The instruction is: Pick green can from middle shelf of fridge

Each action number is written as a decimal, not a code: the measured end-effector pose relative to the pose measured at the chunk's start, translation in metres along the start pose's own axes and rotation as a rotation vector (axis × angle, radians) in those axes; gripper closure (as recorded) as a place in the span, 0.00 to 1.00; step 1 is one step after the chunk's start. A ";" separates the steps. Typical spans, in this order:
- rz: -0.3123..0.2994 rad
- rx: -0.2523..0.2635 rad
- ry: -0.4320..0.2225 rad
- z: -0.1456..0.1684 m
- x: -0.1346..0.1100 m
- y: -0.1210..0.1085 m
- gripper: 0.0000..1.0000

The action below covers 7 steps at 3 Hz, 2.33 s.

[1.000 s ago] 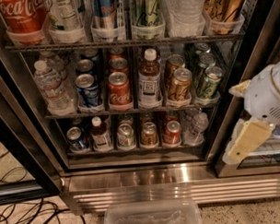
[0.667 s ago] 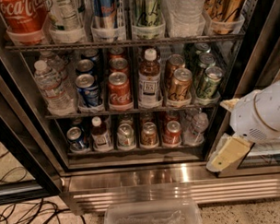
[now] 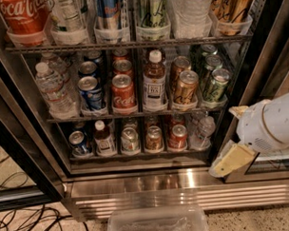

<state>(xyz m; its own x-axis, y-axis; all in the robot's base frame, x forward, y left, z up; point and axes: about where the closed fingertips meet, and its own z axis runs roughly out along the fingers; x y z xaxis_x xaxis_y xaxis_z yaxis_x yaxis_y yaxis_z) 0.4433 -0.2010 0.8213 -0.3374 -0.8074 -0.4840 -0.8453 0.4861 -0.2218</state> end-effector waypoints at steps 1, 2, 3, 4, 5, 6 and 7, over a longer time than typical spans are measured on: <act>0.122 0.060 -0.095 0.020 0.010 0.004 0.00; 0.243 0.134 -0.205 0.033 0.012 0.005 0.00; 0.326 0.232 -0.332 0.040 0.003 -0.009 0.00; 0.362 0.337 -0.439 0.043 -0.009 -0.039 0.00; 0.355 0.401 -0.504 0.041 -0.017 -0.064 0.00; 0.357 0.405 -0.512 0.045 -0.018 -0.062 0.00; 0.387 0.484 -0.564 0.046 -0.008 -0.075 0.08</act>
Offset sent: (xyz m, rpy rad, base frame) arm 0.0549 -0.0280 -0.0161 0.3789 -0.4457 -0.4817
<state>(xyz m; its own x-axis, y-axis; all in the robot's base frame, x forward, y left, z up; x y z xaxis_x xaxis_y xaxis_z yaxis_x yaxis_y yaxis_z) 0.5282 -0.2153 0.8028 -0.2003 -0.3279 -0.9232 -0.3979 0.8884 -0.2292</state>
